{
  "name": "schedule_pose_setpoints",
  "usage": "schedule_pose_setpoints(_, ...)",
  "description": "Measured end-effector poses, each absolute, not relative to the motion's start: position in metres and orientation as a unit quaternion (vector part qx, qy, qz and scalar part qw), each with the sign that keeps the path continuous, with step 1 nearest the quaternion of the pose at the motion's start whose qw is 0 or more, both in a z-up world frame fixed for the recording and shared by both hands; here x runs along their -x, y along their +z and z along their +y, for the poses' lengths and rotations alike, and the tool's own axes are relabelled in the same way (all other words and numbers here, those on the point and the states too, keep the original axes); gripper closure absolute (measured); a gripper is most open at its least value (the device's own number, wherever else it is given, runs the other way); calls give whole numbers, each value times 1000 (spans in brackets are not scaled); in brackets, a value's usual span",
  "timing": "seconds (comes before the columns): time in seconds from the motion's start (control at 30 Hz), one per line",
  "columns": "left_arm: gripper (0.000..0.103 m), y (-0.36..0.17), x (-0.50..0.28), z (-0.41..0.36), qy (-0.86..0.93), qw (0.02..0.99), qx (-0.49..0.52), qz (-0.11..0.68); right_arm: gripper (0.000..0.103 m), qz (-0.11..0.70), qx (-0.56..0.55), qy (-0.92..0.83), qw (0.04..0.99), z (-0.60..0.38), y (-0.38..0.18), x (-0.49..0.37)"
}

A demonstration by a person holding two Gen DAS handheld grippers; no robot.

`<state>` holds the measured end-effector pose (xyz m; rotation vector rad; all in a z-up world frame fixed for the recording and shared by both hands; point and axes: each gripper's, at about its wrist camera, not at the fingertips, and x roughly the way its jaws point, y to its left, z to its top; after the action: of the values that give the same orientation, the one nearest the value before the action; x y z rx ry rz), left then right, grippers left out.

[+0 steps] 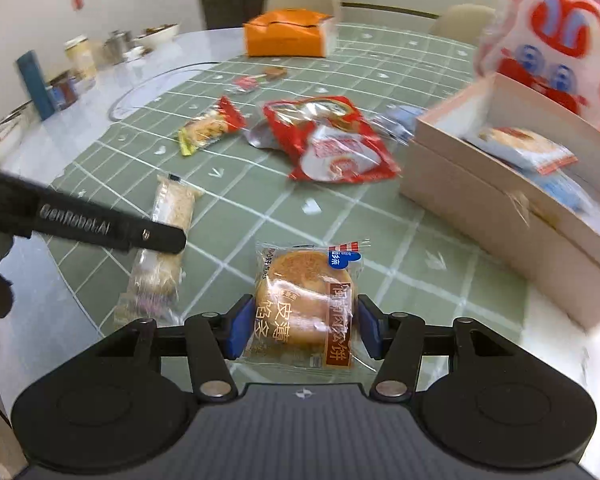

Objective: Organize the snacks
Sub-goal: 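Grasp the clear granola stick with the left tool, then drop the granola stick into the pink box while right drops the bun inside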

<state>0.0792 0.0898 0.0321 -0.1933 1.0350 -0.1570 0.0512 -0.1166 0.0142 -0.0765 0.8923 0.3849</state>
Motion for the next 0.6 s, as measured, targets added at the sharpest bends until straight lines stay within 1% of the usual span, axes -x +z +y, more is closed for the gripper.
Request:
schedule_pose_setpoints(0.03,57,32,-82,88,-80,863,84,491,49,434,24,169,885,-118,14,-46)
schedule_pose_setpoints(0.13,57,30,-94,80,-96,870,52,481,49,444,1,134,886,-123,14,-30)
schedule_pose_setpoints(0.2,61,29,-103,74,-108,873,38,474,49,446,6,111,888,-124,16,-19)
schedule_pose_setpoints(0.23,67,28,-105,70,-115,874,27,472,49,444,8,95,891,-126,19,-14)
schedule_pose_setpoints(0.37,68,28,-98,61,-162,865,13,475,49,431,-7,44,901,-142,36,2)
schedule_pose_setpoints(0.6,68,27,-51,41,-256,844,-47,468,49,399,-25,-14,917,-162,64,19)
